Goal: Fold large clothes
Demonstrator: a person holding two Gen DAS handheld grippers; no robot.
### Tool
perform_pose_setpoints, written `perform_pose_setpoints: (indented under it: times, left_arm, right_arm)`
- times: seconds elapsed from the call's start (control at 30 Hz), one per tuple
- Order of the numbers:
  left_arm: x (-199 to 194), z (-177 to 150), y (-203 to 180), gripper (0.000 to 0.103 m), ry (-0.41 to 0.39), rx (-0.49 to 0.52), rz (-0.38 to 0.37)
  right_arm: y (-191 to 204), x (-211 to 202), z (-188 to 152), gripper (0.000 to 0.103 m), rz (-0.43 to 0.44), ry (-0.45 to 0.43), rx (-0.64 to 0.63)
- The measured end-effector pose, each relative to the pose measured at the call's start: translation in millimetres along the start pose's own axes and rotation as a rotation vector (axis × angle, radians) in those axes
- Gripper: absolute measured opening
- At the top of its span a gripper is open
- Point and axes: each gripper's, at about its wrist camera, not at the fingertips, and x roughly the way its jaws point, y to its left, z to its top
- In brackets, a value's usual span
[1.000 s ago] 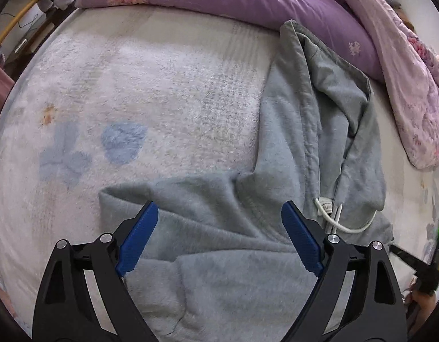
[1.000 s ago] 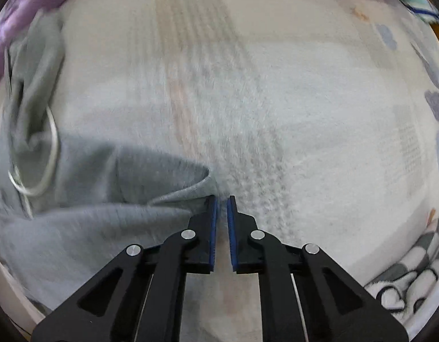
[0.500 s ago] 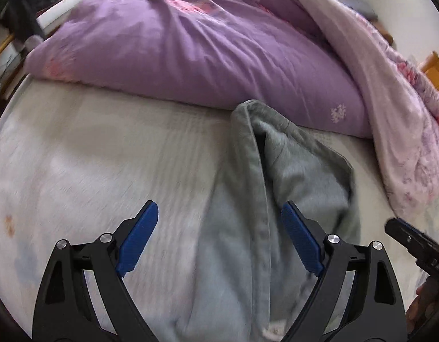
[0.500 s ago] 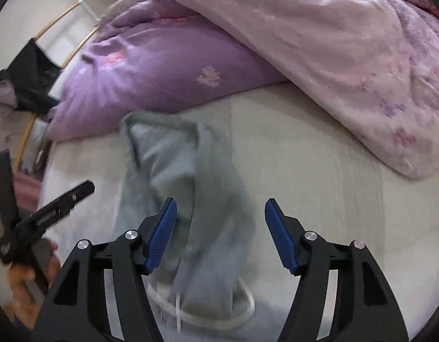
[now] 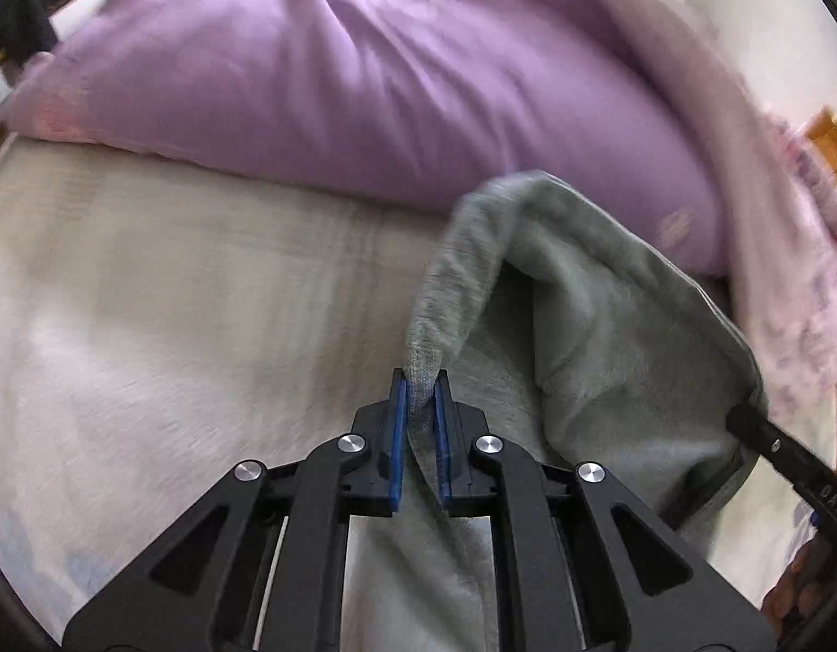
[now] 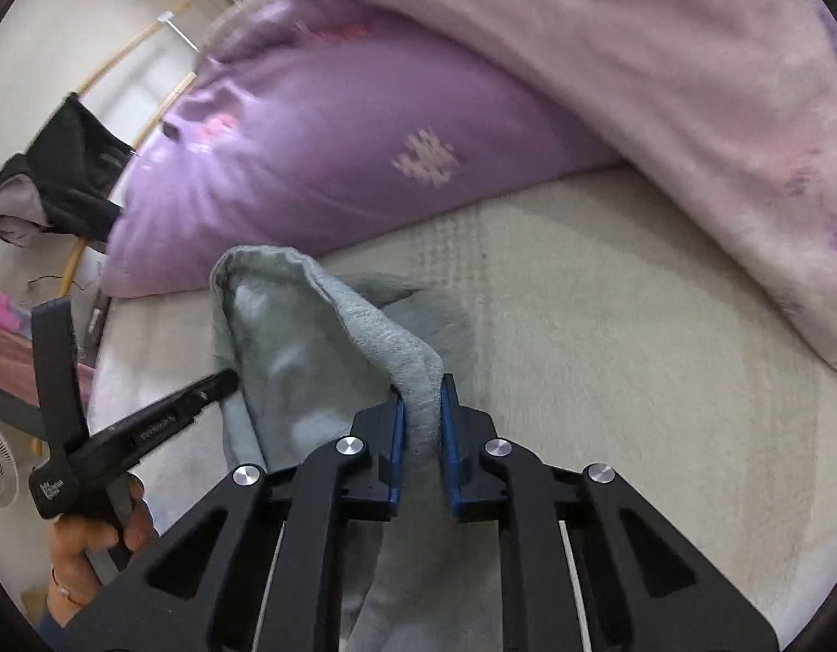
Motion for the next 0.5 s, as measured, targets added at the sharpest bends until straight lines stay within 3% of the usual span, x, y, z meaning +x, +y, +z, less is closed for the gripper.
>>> perform_pose_setpoints:
  times: [0.1, 0.23, 0.4, 0.5]
  left_arm:
    - [-59.1, -24.4, 14.9, 0.008, -0.088, -0.005, -0.019]
    - [-121.0, -84.6, 35.1, 0.008, -0.089, -0.002, -0.01]
    - [-144.1, -181.4, 64.9, 0.011, 0.104, -0.04, -0.005]
    - [-130.0, -231.8, 82.9, 0.014, 0.298, -0.119, 0.009]
  right_arm:
    - [-0.2, -46.0, -28.3, 0.009, 0.025, -0.051, 0.004]
    - [0.1, -101.0, -89.2, 0.009, 0.025, -0.034, 0.015]
    - [1.0, -110.4, -175.8, 0.013, -0.055, 0.142, 0.02]
    - [-9.7, -100.3, -215.6, 0.015, -0.137, 0.272, 0.05]
